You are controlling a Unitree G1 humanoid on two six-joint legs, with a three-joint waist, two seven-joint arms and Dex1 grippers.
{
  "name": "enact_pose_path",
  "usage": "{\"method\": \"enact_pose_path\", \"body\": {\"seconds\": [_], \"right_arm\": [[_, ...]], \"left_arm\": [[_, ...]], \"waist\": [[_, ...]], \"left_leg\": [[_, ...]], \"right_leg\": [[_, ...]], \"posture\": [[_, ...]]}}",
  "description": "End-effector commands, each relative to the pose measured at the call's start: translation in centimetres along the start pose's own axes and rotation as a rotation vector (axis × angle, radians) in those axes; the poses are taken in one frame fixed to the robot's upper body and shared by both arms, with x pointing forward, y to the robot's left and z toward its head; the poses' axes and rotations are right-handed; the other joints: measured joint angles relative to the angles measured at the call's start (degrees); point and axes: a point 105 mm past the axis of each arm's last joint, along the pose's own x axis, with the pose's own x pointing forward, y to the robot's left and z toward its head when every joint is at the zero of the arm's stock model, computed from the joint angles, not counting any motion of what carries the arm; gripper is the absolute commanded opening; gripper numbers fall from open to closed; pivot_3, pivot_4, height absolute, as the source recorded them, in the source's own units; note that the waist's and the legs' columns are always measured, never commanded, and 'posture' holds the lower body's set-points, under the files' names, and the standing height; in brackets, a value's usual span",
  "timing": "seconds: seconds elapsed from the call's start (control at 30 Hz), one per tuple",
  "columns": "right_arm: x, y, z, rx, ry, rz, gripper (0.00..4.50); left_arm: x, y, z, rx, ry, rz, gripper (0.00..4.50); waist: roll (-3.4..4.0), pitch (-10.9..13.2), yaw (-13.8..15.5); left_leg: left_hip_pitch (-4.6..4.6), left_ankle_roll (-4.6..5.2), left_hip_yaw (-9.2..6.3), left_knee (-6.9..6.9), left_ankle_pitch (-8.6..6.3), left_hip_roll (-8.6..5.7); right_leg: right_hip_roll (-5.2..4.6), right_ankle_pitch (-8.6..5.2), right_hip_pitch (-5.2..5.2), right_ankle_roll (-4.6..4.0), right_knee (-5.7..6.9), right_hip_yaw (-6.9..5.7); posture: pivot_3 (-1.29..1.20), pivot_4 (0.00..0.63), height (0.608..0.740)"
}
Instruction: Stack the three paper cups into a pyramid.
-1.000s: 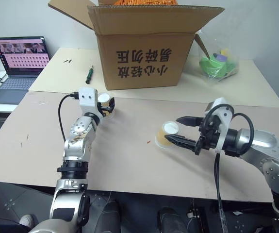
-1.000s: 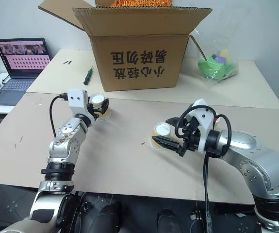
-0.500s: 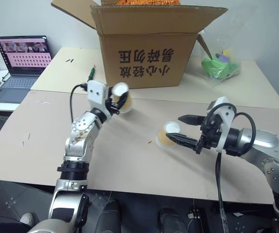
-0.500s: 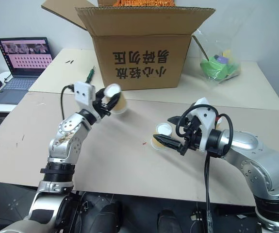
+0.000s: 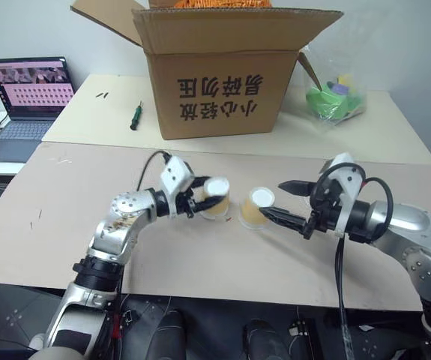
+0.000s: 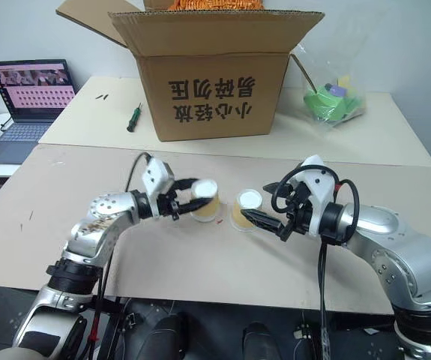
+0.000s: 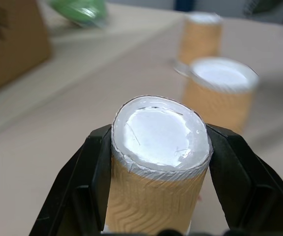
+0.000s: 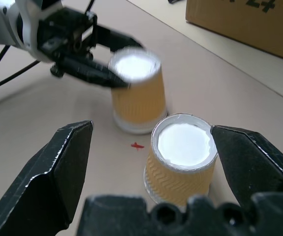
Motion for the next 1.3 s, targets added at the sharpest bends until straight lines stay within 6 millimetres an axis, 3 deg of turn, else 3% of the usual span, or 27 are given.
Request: {"method": "enact_pose_path", "body": {"seconds": [0.03, 0.33, 0.37, 0.4, 0.47, 0.5, 0.7, 0.97, 1.03, 1.17, 1.3], "right_arm": [[-0.7, 0.1, 1.6, -0.059, -0.053, -0.03, 4.5], [-1.4, 0.2, 1.6, -0.06, -0.05, -0.059, 4.5], [-1.4, 0.2, 1.6, -0.06, -0.05, -0.06, 4.5], [-1.4, 0.2, 1.5, -0.06, -0.049, -0.061, 4.5], [-1.4, 0.2, 1.5, -0.058, -0.049, -0.063, 4.5], [-1.5, 0.2, 1.5, -0.057, -0.048, -0.063, 4.5], [-1.6, -0.1, 1.3, -0.047, -0.049, -0.069, 4.5], [-6.2, -3.5, -0.8, -0.008, 0.038, -0.217, 4.5], [-7.0, -5.1, -2.3, -0.023, 0.12, -0.303, 4.5], [-7.9, -10.7, -6.1, -0.02, 0.266, -0.603, 4.5], [-7.0, -13.1, -7.4, -0.019, 0.285, -0.703, 4.5]], "left_arm": [[1.6, -1.8, 0.3, 0.033, -0.011, -0.112, 2.41], [2.3, -2.2, -0.2, 0.025, -0.007, -0.147, 2.41], [2.3, -2.2, -0.2, 0.025, -0.007, -0.147, 3.36], [2.2, -2.2, -0.1, 0.025, -0.008, -0.147, 3.51], [2.2, -2.1, 0.0, 0.024, -0.01, -0.147, 4.31], [2.1, -2.1, 0.1, 0.028, -0.011, -0.147, 4.47], [0.3, -1.6, 2.3, 0.07, -0.035, -0.132, 4.47], [-5.6, -2.0, 8.0, 0.001, -0.05, -0.214, 4.47], [-6.2, -2.3, 8.8, -0.019, -0.052, -0.214, 4.47], [-6.5, -2.7, 9.3, -0.035, -0.043, -0.209, 4.47], [-6.3, -2.8, 9.4, -0.029, -0.044, -0.194, 4.47]], "waist": [[0.0, 0.0, 0.03], [0.0, 0.0, -0.04], [0.0, 0.0, -0.02], [0.0, 0.0, -0.02], [0.0, 0.0, -0.06], [0.0, 0.0, -0.09], [0.0, 0.0, -0.44], [0.01, 0.02, -0.5], [0.01, 0.02, -0.42], [-0.03, 0.03, -0.81], [0.02, 0.05, -1.03]], "left_leg": [[0.0, 0.0, 0.0, 0.0, 0.0, 0.0], [0.02, 0.0, -0.01, 0.01, 0.0, 0.01], [0.03, 0.01, -0.02, 0.01, 0.0, 0.01], [0.03, 0.01, -0.02, 0.01, 0.0, 0.01], [0.02, 0.01, -0.01, 0.01, 0.0, 0.0], [0.02, 0.01, -0.02, 0.01, 0.0, 0.01], [0.02, 0.01, -0.02, 0.0, 0.0, 0.01], [0.03, 0.01, 0.0, -0.04, 0.0, 0.03], [0.04, 0.01, -0.01, 0.0, 0.0, 0.02], [0.11, 0.04, 0.0, 0.07, 0.03, 0.03], [0.11, 0.14, 0.04, 0.06, 0.1, 0.04]], "right_leg": [[0.0, 0.0, 0.0, 0.0, 0.0, 0.0], [0.01, 0.0, 0.01, 0.0, 0.03, 0.0], [0.01, 0.0, 0.01, 0.0, 0.03, 0.0], [0.01, 0.0, 0.01, 0.0, 0.03, 0.0], [0.01, 0.0, 0.01, 0.0, 0.03, 0.0], [0.01, 0.0, 0.0, 0.0, 0.03, 0.0], [0.01, 0.0, 0.0, 0.0, 0.03, 0.0], [0.0, -0.02, -0.01, 0.0, 0.05, 0.01], [0.0, -0.04, 0.02, 0.03, 0.05, 0.0], [0.01, -0.04, 0.05, 0.04, 0.07, 0.01], [0.02, -0.04, -0.01, 0.02, 0.09, 0.07]], "posture": [[0.0, 0.15, 0.705], [0.0, 0.15, 0.705], [0.0, 0.15, 0.705], [0.0, 0.15, 0.705], [0.0, 0.15, 0.705], [0.0, 0.15, 0.705], [0.0, 0.15, 0.705], [0.0, 0.15, 0.705], [0.0, 0.15, 0.705], [0.0, 0.15, 0.705], [0.0, 0.15, 0.705]]}}
